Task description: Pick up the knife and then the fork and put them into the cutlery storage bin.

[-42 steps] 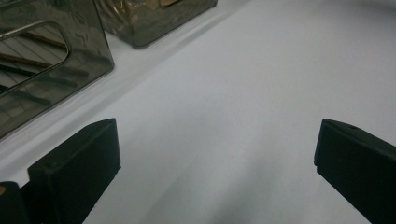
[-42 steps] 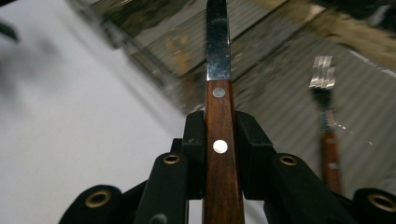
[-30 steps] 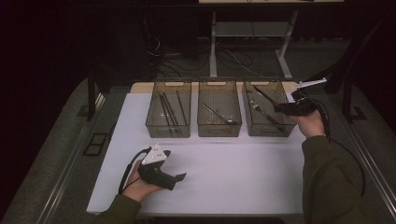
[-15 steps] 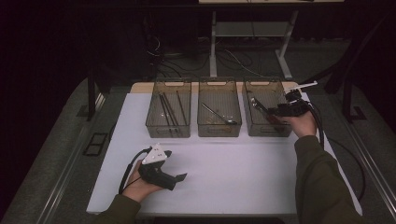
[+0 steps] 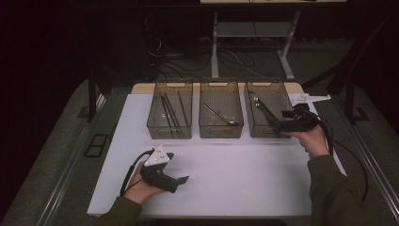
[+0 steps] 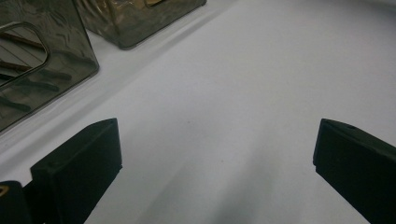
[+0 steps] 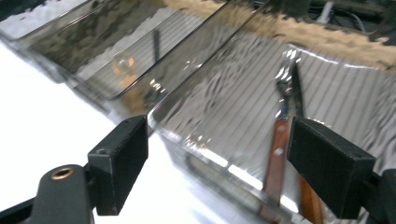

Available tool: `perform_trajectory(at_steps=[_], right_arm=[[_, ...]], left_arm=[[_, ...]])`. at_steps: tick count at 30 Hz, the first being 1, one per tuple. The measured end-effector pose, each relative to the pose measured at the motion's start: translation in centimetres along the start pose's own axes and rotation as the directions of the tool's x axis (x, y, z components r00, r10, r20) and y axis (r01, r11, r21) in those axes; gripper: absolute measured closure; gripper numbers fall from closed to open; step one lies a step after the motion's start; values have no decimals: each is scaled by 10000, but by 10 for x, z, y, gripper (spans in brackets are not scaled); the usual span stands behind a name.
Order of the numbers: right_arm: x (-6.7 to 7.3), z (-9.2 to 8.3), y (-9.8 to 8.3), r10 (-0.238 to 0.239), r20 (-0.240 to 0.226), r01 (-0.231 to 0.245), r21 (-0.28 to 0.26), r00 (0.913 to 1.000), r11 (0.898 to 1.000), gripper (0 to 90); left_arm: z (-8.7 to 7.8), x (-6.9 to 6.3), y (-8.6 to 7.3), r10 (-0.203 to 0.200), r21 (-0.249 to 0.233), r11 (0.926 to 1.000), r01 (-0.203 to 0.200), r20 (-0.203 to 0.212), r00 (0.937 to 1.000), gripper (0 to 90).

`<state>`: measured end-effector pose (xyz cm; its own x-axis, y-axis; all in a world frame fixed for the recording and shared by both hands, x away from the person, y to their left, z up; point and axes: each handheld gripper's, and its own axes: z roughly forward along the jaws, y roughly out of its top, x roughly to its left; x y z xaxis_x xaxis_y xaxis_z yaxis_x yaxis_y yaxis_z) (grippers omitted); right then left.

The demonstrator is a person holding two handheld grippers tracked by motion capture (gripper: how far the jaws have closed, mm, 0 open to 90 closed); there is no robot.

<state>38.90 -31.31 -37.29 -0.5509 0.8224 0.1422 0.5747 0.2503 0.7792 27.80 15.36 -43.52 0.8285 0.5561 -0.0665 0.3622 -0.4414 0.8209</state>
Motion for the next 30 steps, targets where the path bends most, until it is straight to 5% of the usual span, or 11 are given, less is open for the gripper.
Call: perform_trajectory(at_steps=[20, 30], right_arm=[[58, -16, -59, -555, -485, 509, -910, 9973, 9946, 157], [74, -16, -99, -542, -769, 481, -793, 9956, 9957, 156]], left_arm=[[0, 0, 0, -127, 7, 9999, 127, 123, 9998, 0], [-1, 0, 0, -177, -64, 9998, 177, 118, 9998, 0]])
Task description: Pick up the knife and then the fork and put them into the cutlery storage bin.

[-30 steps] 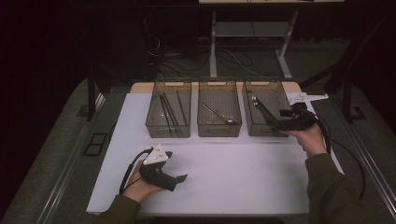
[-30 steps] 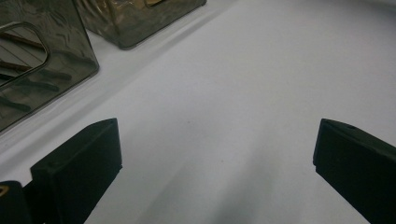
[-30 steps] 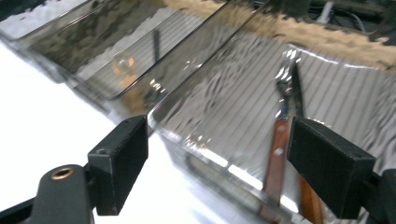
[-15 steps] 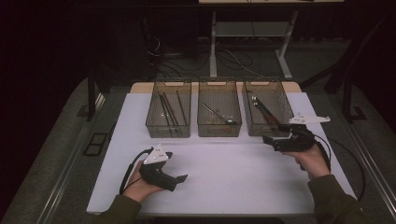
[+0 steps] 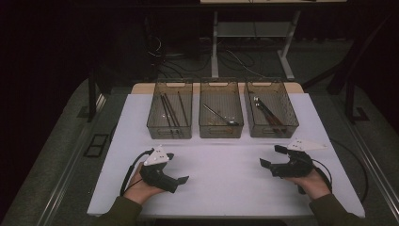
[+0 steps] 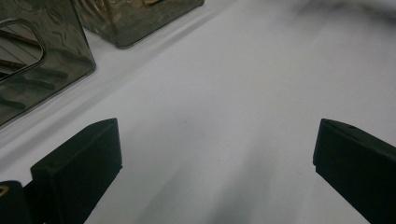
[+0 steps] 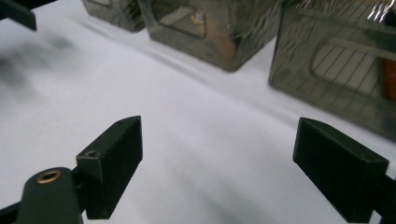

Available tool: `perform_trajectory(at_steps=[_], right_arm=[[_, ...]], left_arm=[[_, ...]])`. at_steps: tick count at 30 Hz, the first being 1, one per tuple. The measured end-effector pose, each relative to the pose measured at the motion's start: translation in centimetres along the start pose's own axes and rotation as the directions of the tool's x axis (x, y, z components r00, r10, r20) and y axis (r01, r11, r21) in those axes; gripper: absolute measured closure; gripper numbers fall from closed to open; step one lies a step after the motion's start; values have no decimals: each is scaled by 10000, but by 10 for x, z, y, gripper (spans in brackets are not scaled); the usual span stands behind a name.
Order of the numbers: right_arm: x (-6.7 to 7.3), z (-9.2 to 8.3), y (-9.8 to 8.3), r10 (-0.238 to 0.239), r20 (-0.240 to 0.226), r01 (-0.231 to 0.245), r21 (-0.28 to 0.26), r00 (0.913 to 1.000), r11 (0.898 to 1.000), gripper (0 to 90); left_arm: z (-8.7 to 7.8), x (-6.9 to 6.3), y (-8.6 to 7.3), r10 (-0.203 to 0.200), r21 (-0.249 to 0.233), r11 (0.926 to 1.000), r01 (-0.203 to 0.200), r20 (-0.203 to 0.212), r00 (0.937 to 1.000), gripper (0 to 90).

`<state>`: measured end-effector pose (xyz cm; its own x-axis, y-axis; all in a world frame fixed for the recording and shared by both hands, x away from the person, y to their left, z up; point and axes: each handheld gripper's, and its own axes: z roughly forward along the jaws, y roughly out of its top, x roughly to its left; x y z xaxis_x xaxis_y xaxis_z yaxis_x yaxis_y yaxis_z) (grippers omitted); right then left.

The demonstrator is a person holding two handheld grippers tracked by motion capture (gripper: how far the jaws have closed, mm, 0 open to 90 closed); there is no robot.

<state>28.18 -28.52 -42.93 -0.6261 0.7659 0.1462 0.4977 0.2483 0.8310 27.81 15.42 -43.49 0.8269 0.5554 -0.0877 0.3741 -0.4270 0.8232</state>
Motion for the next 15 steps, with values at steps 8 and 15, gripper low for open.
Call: perform_trajectory(at_steps=[8, 15], right_arm=[[13, -3, -19, -411, -225, 418, 310, 9989, 9986, 150], [11, -4, -21, -400, -254, 408, 301, 9989, 9987, 127]], left_arm=[[-1, -1, 0, 36, 31, 10000, -36, 24, 10000, 1], [-1, 0, 0, 1, 13, 10000, -1, -3, 10000, 0]])
